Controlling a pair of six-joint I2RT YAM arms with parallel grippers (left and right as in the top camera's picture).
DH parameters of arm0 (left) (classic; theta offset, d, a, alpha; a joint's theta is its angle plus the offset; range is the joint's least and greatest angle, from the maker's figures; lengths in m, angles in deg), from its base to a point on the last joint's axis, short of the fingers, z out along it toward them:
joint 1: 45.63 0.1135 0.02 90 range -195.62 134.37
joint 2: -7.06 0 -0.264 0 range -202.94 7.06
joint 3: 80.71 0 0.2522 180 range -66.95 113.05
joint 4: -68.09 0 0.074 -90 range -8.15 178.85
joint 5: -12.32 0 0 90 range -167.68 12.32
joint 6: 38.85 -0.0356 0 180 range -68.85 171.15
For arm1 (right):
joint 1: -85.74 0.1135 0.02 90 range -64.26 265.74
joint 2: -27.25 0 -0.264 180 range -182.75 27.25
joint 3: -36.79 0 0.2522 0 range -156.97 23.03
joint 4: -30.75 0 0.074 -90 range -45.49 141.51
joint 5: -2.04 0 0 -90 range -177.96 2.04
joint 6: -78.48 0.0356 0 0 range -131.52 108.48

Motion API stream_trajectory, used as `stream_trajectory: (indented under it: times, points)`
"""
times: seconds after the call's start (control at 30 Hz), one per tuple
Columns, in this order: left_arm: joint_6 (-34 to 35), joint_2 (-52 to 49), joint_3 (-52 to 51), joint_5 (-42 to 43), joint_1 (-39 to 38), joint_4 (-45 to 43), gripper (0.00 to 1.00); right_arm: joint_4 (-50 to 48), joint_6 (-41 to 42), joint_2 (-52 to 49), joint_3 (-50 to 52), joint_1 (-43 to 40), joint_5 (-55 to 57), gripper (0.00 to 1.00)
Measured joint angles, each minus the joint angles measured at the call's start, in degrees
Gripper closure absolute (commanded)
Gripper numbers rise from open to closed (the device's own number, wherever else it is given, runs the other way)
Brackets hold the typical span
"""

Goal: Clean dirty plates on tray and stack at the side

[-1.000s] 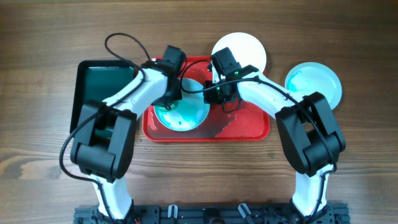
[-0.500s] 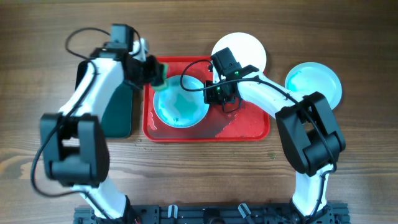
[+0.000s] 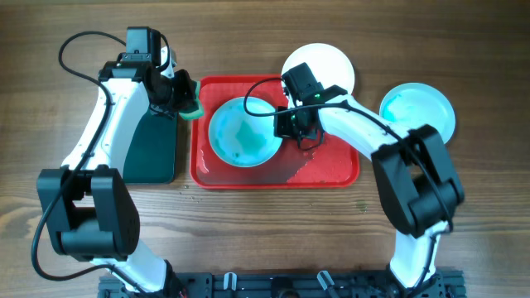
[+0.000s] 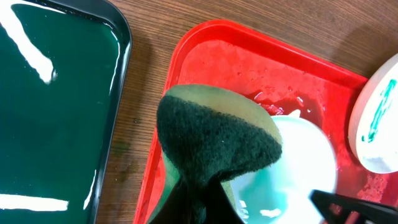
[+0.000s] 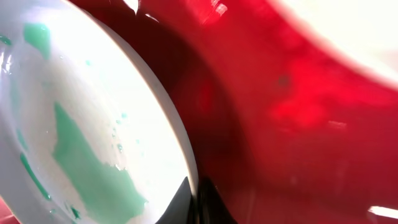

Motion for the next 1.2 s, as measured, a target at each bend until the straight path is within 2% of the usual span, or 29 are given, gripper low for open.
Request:
stream_trajectory:
  times: [0.13,0.27,0.47,0.6,0.77,1.03,1.13,1.17,1.2]
  points:
    - [0.0,0.0,0.0,-0.3,0.0,0.0,0.96,3.4,-2.3,10.1,0.0,2.1,16.1,0.96]
    - [0.0,0.0,0.0,-0.4,0.0,0.0,0.96,4.2,-6.6,17.7,0.0,10.5,37.2,0.96]
    - [0.0,0.0,0.0,-0.5,0.0,0.0,0.96,4.6,-11.7,17.9,0.0,24.0,73.2,0.96]
    - [0.0,0.0,0.0,-0.6,0.0,0.0,0.96,4.1,-12.3,17.9,0.0,28.4,85.2,0.96]
    - [0.0,0.0,0.0,-0.7,0.0,0.1,0.96,1.8,-13.1,17.9,0.0,29.0,95.3,0.96]
    - [0.0,0.0,0.0,-0.7,0.0,0.1,0.96,-1.3,-14.5,17.9,0.0,29.0,98.2,0.96]
    - [0.0,0.0,0.0,-0.7,0.0,0.1,0.96,-1.4,-16.1,17.9,0.0,28.5,91.7,0.96]
    - [0.0,0.0,0.0,-0.7,0.0,0.1,0.96,-1.4,-16.9,17.9,0.0,27.7,86.8,0.96]
    - [0.0,0.0,0.0,-0.7,0.0,0.1,0.96,-1.3,-16.9,17.9,0.0,25.3,76.4,0.96]
